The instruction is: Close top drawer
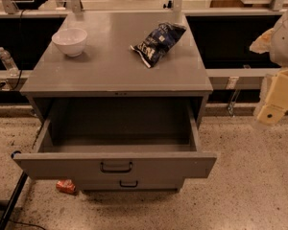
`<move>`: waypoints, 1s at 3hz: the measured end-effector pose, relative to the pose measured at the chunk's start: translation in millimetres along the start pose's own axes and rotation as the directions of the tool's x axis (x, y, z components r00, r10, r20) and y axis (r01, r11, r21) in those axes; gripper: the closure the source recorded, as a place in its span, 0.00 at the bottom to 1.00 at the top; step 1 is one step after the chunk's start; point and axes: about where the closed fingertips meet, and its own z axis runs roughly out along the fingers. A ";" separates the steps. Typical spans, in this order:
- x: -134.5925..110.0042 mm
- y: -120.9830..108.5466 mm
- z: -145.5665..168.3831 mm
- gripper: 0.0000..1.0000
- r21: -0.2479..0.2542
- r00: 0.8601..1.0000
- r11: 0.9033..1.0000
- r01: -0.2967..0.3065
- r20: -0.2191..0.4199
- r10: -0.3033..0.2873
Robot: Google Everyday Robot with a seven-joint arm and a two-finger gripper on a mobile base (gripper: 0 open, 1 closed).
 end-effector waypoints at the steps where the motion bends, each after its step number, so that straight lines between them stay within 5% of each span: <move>1: 0.0 0.0 0.0 0.00 0.000 1.000 1.000 0.000 0.000 0.000; 3: -36.2 51.4 95.7 0.49 -0.134 0.970 0.991 0.000 0.240 0.033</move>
Offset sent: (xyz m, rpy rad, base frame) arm -0.0107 0.0483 -0.0945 0.3309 0.1171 0.0510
